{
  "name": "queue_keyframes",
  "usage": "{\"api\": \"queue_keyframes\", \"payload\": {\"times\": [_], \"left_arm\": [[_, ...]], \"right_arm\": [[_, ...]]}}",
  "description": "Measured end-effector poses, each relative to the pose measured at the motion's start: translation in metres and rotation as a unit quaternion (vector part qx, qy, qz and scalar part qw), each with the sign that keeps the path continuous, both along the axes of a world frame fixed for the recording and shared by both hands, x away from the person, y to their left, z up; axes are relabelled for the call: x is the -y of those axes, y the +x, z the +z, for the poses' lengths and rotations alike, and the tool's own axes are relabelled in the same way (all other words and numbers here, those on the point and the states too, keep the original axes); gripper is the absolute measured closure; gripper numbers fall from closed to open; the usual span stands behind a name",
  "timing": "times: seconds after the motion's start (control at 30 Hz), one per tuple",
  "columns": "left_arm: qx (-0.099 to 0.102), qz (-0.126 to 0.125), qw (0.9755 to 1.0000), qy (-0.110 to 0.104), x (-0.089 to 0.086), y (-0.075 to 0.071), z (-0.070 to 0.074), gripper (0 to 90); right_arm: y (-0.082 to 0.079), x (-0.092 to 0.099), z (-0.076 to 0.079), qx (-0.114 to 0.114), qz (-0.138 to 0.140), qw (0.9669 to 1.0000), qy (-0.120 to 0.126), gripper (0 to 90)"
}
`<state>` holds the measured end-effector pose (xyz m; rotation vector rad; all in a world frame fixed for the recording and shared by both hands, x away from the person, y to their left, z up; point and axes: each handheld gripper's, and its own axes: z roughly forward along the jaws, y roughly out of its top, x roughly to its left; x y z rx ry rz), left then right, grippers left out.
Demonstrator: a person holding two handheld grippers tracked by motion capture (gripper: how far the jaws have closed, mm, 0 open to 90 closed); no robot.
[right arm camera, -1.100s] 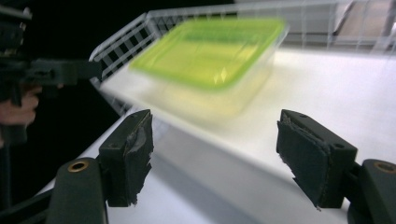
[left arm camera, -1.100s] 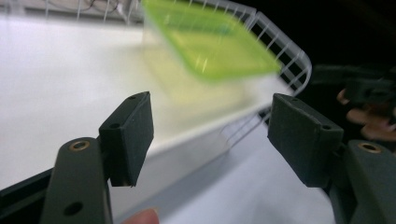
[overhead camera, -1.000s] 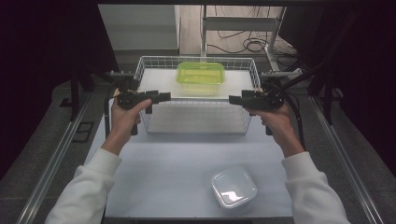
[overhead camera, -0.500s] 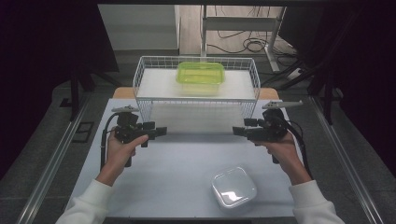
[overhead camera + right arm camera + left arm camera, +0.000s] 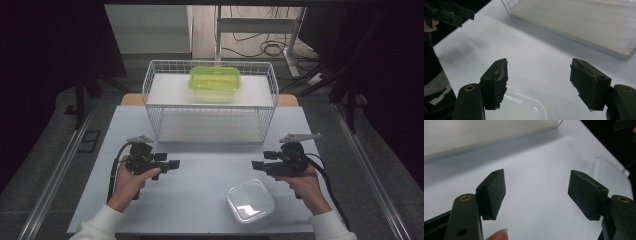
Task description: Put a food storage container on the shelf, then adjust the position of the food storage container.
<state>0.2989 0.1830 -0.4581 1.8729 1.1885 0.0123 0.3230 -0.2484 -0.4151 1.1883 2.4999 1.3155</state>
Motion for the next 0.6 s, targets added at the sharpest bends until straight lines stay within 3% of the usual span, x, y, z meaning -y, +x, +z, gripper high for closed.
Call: {"api": "queue_keyframes", "payload": {"times": [0.13,0.3,0.6], "left_arm": [[0.000,0.007,0.9999,0.008,-0.002,-0.004,-0.004,29.8],[0.005,0.008,0.9999,0.009,-0.003,-0.008,-0.001,29.0],[0.004,0.009,0.9998,0.015,-0.001,-0.013,0.000,28.1]], "right_arm": [[-0.004,0.005,-0.008,-0.011,-0.003,0.9999,-0.006,30.1],[-0.005,0.006,-0.007,-0.008,-0.003,1.0000,-0.003,30.3],[-0.008,0.005,-0.007,-0.006,0.009,0.9997,-0.022,34.0]]}}
